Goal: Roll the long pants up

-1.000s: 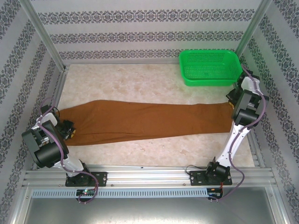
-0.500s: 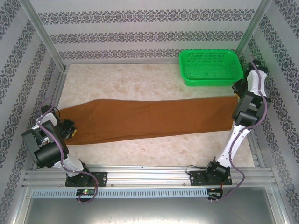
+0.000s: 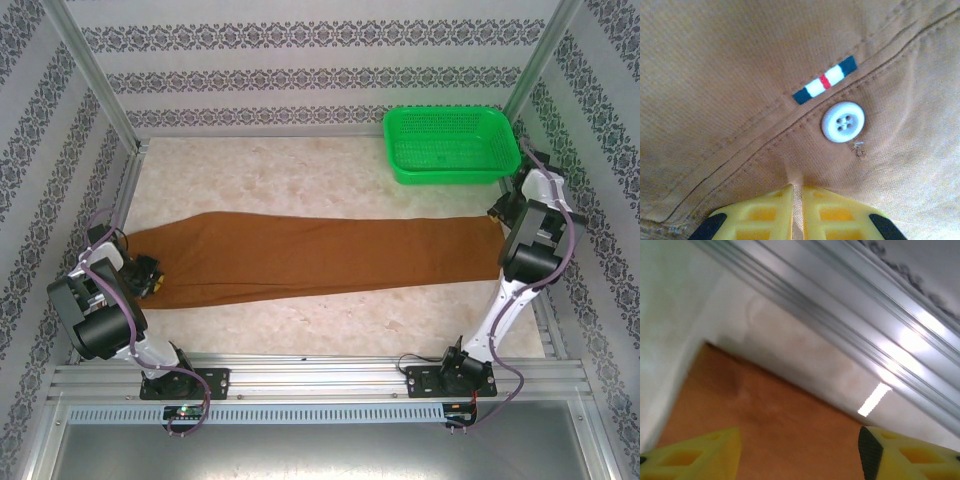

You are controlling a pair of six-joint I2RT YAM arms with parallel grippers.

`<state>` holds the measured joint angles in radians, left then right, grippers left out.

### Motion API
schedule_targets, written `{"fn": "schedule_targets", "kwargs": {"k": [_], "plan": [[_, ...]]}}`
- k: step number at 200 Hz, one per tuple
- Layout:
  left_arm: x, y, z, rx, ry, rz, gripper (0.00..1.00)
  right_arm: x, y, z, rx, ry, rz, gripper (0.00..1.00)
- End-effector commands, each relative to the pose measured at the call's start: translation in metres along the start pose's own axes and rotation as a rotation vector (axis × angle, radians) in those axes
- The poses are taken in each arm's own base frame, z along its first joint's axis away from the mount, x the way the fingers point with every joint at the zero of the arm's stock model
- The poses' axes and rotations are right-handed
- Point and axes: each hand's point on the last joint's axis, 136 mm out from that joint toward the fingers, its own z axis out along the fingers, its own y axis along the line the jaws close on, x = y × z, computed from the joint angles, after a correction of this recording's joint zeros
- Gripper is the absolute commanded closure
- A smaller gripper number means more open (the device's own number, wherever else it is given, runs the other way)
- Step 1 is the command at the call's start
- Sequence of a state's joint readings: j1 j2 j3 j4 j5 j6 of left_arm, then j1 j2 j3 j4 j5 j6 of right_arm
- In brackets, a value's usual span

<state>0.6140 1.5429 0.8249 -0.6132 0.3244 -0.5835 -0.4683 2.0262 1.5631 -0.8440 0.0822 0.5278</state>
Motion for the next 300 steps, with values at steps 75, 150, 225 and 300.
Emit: {"fn": "schedule_targets", "kwargs": {"k": [75, 150, 225, 300], "plan": [[-0.005, -0.031, -0.018, -0.015, -0.105, 0.143, 0.85, 0.058, -0.025, 0.024, -0.041, -0.005, 0.034, 0.17], [-0.009, -0.039, -0.015, -0.020, -0.104, 0.152, 0.85, 0.047, -0.058, 0.028, 0.012, 0.011, 0.111, 0.16], [-0.008, -0.067, -0.003, -0.045, -0.076, 0.213, 0.86, 0.053, -0.082, 0.009, 0.024, -0.016, 0.154, 0.16], [-0.003, -0.088, 0.004, -0.043, -0.051, 0.270, 0.86, 0.077, -0.091, 0.039, 0.026, 0.055, 0.176, 0.16]]}}
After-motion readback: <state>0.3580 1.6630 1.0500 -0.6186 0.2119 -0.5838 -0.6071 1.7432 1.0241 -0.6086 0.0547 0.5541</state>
